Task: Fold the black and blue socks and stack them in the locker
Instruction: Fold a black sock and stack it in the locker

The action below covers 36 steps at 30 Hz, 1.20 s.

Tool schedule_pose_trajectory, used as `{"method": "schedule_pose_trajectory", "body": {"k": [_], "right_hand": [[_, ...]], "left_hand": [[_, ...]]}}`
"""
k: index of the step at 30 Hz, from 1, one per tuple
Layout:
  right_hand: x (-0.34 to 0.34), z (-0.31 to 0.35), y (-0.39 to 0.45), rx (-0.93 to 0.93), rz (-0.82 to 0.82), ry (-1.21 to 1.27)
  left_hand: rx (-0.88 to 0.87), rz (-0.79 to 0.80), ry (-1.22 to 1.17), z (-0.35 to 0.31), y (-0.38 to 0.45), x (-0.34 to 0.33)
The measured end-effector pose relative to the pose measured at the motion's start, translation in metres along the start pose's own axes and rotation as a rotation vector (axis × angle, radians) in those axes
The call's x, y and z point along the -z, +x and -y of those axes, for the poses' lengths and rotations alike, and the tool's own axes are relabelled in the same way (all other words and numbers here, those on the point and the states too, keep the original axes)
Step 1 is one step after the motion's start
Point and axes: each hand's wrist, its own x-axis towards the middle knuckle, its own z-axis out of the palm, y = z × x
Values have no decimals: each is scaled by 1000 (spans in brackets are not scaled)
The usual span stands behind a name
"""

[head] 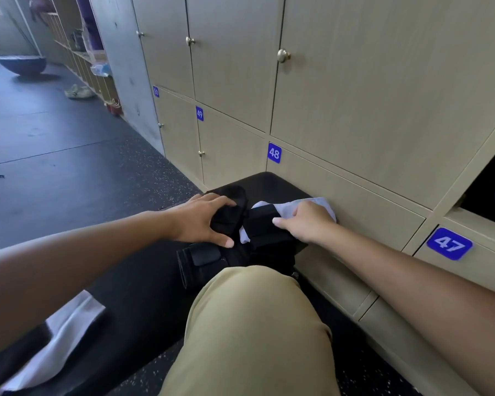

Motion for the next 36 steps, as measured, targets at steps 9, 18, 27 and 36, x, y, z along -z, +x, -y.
{"method": "schedule_pose_trajectory", "body": {"k": [9, 18, 27, 36], "right_hand": [[-6, 6, -4, -115, 119, 47], [-9, 1, -5, -77, 130, 234], [-17, 0, 13, -152, 127, 538], [8, 0, 5, -149, 144, 950]], "left_hand": [[38, 77, 250, -13, 23, 7], [16, -70, 335, -15, 15, 18], [-90, -37, 256, -17, -56, -11], [-18, -54, 250, -30, -71, -36]]}}
